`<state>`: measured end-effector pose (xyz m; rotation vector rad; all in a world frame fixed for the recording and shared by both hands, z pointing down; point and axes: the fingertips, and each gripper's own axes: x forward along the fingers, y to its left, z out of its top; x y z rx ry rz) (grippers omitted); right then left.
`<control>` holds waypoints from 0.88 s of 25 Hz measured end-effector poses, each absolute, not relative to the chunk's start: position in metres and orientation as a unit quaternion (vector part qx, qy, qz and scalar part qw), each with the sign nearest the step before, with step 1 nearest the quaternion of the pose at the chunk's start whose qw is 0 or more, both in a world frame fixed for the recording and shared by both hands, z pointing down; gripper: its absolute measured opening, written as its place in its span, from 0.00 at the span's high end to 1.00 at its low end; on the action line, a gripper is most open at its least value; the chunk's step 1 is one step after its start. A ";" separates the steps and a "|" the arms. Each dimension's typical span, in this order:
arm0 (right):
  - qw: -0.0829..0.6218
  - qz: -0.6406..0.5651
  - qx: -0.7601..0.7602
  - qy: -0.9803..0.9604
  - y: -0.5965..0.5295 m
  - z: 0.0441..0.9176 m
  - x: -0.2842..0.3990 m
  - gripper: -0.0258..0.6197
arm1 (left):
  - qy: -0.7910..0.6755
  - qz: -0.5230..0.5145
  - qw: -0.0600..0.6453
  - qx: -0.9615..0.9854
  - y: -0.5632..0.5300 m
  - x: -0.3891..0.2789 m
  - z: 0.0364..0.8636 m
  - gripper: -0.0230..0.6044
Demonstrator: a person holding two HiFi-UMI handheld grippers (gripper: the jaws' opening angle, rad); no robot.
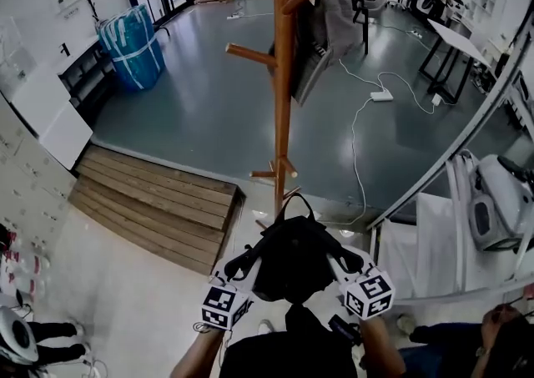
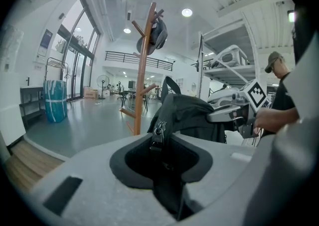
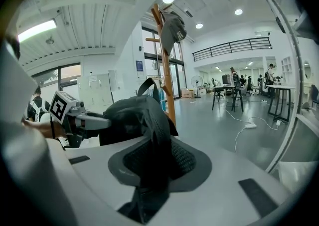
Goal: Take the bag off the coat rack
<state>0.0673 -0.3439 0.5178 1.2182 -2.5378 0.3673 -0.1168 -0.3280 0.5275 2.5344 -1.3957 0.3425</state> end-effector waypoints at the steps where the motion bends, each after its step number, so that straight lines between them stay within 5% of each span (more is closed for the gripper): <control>1: 0.151 0.129 0.425 -0.883 -0.340 0.518 0.068 0.82 | -0.475 0.116 0.115 0.865 -0.324 -0.116 0.527 0.81; 22: 0.135 0.134 0.445 -0.875 -0.230 0.509 0.037 0.82 | -0.460 0.098 0.110 0.876 -0.218 -0.145 0.515 0.81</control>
